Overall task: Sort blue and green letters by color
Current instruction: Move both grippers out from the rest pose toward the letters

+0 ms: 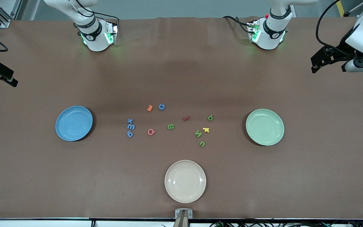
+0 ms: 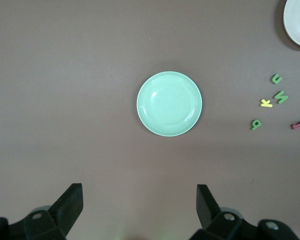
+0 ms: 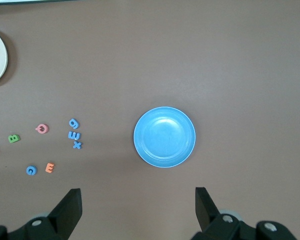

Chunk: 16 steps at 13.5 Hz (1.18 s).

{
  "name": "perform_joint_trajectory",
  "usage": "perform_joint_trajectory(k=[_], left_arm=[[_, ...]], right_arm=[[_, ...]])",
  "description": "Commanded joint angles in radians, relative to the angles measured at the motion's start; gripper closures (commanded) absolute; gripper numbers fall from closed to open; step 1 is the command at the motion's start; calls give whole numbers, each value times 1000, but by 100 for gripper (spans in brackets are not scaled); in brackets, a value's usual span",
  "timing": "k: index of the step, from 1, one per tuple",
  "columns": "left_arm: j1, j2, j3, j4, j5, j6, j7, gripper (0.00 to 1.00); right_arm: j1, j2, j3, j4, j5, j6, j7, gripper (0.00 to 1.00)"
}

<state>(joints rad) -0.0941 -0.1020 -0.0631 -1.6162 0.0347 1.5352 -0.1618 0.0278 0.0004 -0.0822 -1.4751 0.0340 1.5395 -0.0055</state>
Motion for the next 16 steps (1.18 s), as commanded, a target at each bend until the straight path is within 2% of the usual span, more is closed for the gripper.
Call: perform_joint_trajectory(k=[1, 6, 8, 11, 13, 16], left_arm=[[-3, 15, -1, 44, -13, -15, 7, 0], [-9, 37, -6, 36, -13, -17, 1, 0], [-9, 92, -52, 41, -15, -3, -22, 0], [-10, 194, -124, 39, -15, 109, -190, 0], [-16, 273, -177, 41, -12, 202, -337, 0], [-94, 375, -201, 44, 2, 307, -613, 0]], right_arm=[[9, 12, -8, 30, 0, -19, 1, 0], [11, 12, -8, 30, 1, -19, 2, 0], [12, 12, -8, 29, 3, -21, 12, 0], [76, 13, -7, 27, 15, -47, 44, 0], [163, 38, -7, 22, 12, -44, 195, 0], [277, 93, -7, 16, 3, -47, 318, 0]])
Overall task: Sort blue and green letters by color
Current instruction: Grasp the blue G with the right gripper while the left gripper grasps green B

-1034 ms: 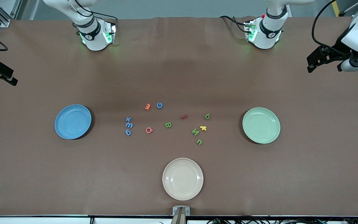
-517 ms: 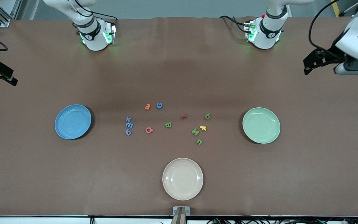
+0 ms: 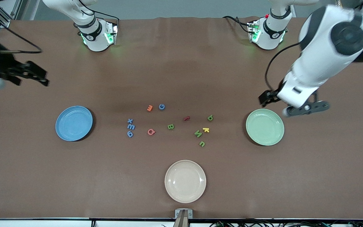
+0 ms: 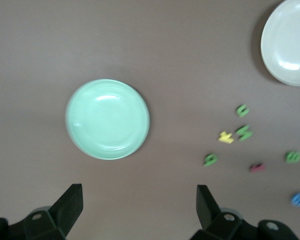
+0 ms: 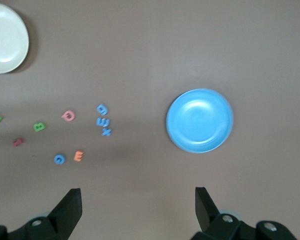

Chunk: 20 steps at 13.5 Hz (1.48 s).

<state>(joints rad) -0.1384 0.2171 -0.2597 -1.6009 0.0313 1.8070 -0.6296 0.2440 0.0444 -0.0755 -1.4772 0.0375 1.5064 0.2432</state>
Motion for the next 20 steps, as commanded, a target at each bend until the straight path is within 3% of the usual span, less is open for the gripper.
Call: perform_joint_trajectory(k=[1, 4, 8, 10, 13, 16, 20], left_arm=[[-75, 101, -4, 30, 7, 70, -242, 0], [-150, 229, -6, 42, 4, 171, -538, 0], [-298, 453, 2, 177, -1, 250, -983, 0], [-322, 537, 4, 235, -5, 320, -1193, 0], [-355, 617, 2, 243, -10, 480, -1407, 1], [-378, 675, -4, 248, -27, 624, -1596, 7], [-397, 705, -4, 262, -190, 681, -1674, 12]], right_arm=[[83, 55, -13, -9, 1, -2, 88, 0], [205, 118, -13, -38, 1, 12, 149, 1], [360, 228, -13, -54, 12, 61, 454, 1], [418, 229, -13, -164, 18, 215, 505, 1], [512, 233, -12, -308, 19, 438, 694, 1], [552, 250, -12, -414, 94, 610, 703, 1], [566, 345, -12, -488, 96, 787, 703, 1]])
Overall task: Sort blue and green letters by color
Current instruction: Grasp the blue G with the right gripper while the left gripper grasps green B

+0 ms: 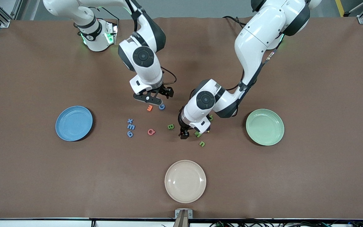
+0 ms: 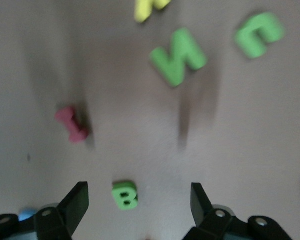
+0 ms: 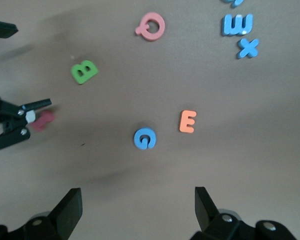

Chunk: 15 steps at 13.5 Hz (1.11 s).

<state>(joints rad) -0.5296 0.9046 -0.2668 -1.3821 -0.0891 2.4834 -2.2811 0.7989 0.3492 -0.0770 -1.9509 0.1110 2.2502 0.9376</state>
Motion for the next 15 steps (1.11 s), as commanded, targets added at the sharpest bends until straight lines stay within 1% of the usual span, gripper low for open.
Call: perform_joint_trajectory(k=[1, 2, 3, 4, 7, 10, 12, 14, 15], left_arm=[[-4, 28, 3, 55, -104, 5, -23, 12], [-7, 37, 3, 69, -113, 6, -23, 14], [-9, 46, 3, 75, -115, 8, -26, 16], [-16, 59, 3, 78, -115, 24, -26, 20], [-30, 85, 4, 78, -115, 89, -21, 26], [-46, 88, 4, 78, -115, 91, -24, 30], [-52, 89, 8, 78, -115, 91, -24, 34], [-56, 103, 9, 78, -115, 103, -20, 35], [-58, 109, 9, 77, -115, 112, -20, 36]], right_arm=[[14, 65, -10, -25, 24, 80, 9, 1], [14, 71, -10, -49, 24, 119, 9, 1], [13, 80, -10, -52, 24, 132, 9, 1], [11, 91, -10, -51, 24, 135, 9, 1], [0, 119, -10, -36, 25, 155, 9, 2], [8, 148, -10, -20, 30, 163, 9, 7], [13, 172, -10, -16, 32, 187, 9, 8], [14, 189, -10, -7, 32, 193, 9, 13], [14, 197, -10, 3, 32, 192, 10, 18]])
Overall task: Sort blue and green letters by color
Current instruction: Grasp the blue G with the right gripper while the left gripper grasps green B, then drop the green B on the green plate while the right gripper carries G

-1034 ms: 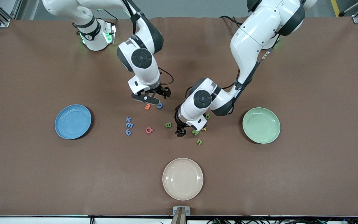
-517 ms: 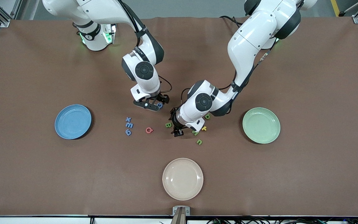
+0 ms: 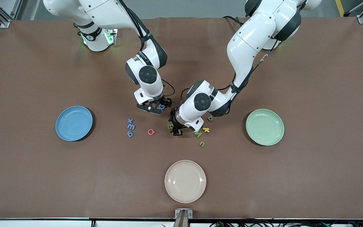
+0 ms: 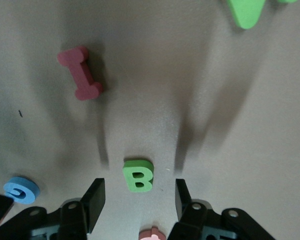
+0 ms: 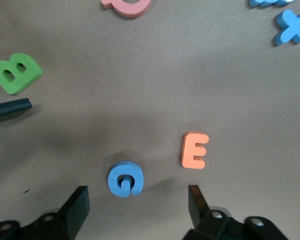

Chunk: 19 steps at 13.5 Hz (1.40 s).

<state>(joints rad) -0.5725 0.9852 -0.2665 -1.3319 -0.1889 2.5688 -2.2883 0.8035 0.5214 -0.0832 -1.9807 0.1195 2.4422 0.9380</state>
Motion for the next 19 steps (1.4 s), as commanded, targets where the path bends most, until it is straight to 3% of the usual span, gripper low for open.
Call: perform_joint_trajectory(k=[1, 4, 5, 7, 8, 13, 16, 17, 19], left_arm=[[-16, 30, 9, 26, -15, 28, -13, 36], [-21, 36, 10, 26, -15, 30, -10, 45], [-21, 36, 10, 26, -14, 30, -7, 53], [-18, 29, 12, 26, -11, 30, 13, 88], [-12, 17, 12, 26, -4, 22, 29, 98], [74, -97, 12, 19, 173, -128, 96, 100], [143, -158, 9, 8, 308, -355, 254, 100], [173, -189, 9, 0, 313, -424, 329, 100], [241, -244, 9, -38, 313, -522, 487, 100]], right_arm=[[14, 35, -4, 42, 23, 1, 11, 22], [16, 51, -4, 59, 52, -2, 22, 26], [14, 51, -4, 60, 54, 0, 22, 27], [14, 58, -4, 65, 54, 1, 21, 29], [14, 61, -4, 65, 54, 4, 21, 32], [14, 80, -4, 68, 54, 14, 21, 43], [14, 81, -4, 72, 54, 11, 18, 59], [13, 81, -4, 72, 52, 11, 18, 68], [6, 81, -4, 72, 52, 11, 18, 78]])
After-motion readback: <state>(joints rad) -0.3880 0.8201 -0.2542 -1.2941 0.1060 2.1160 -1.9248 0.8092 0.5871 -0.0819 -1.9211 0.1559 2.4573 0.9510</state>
